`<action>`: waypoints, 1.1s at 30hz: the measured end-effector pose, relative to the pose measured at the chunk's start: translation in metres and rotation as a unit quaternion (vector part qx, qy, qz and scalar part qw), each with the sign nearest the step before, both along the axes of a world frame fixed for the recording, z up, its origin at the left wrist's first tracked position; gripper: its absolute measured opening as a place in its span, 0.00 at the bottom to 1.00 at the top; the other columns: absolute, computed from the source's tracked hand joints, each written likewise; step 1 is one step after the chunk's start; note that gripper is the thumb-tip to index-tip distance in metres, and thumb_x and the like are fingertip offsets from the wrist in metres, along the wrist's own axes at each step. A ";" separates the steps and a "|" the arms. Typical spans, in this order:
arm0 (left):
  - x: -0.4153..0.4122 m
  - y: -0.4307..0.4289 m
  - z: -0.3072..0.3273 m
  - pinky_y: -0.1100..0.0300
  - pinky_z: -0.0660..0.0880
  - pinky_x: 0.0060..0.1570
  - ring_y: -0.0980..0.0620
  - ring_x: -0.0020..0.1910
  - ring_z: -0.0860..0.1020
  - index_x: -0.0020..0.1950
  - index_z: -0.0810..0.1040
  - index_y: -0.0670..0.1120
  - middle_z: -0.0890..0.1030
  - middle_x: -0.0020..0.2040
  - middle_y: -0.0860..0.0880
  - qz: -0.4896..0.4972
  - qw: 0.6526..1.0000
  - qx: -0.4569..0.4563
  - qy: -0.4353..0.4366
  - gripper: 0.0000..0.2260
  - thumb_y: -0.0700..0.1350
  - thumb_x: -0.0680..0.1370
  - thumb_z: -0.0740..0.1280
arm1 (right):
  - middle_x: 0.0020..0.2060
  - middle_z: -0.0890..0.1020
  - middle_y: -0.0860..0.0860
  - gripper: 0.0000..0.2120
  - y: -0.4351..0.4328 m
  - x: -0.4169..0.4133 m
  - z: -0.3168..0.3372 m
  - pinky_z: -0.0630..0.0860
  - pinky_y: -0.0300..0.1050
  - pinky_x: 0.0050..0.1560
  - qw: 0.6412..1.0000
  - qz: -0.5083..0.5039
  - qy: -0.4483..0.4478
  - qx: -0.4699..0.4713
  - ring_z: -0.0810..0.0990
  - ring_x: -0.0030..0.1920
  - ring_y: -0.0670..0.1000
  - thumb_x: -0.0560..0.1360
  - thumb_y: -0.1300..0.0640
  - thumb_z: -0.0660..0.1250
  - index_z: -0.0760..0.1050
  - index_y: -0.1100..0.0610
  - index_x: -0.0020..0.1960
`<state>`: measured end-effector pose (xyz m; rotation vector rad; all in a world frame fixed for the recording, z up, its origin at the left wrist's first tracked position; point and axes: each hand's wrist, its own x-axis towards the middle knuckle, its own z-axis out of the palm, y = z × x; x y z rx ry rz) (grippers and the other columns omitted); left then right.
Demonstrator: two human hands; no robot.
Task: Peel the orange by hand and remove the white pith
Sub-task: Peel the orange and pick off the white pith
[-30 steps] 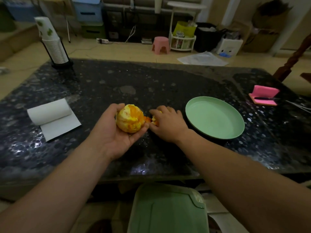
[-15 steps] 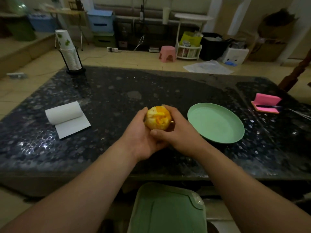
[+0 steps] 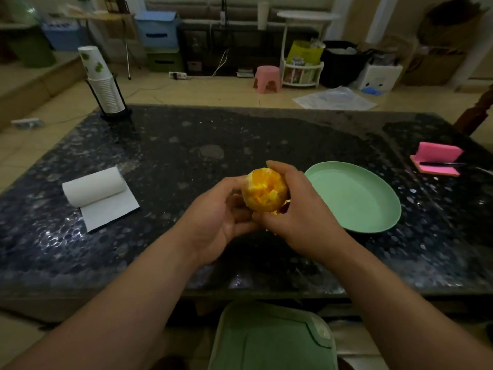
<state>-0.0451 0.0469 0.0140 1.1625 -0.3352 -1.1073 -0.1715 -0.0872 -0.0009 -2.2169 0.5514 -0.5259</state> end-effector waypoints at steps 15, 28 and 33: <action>0.004 0.007 0.000 0.41 0.80 0.64 0.40 0.65 0.83 0.72 0.79 0.53 0.83 0.67 0.42 -0.013 0.999 -0.033 0.009 0.19 0.54 0.82 0.69 | 0.68 0.75 0.39 0.40 0.017 0.001 0.006 0.76 0.36 0.60 1.000 -0.017 -0.015 -0.019 0.76 0.63 0.39 0.73 0.45 0.80 0.64 0.41 0.79; 0.016 0.008 -0.010 0.51 0.83 0.56 0.45 0.61 0.84 0.67 0.79 0.53 0.83 0.62 0.46 0.059 0.983 -0.011 -0.173 0.26 0.43 0.71 0.81 | 0.57 0.86 0.45 0.17 0.012 0.000 0.017 0.84 0.55 0.61 0.978 -0.019 -0.032 0.206 0.87 0.55 0.45 0.81 0.50 0.71 0.77 0.44 0.69; 0.017 0.009 -0.012 0.55 0.82 0.56 0.47 0.59 0.84 0.69 0.75 0.52 0.84 0.61 0.48 0.061 0.973 -0.010 -0.223 0.31 0.46 0.69 0.83 | 0.51 0.88 0.48 0.09 0.010 -0.001 0.021 0.85 0.57 0.57 0.968 -0.031 -0.064 0.242 0.89 0.50 0.48 0.82 0.52 0.71 0.81 0.49 0.61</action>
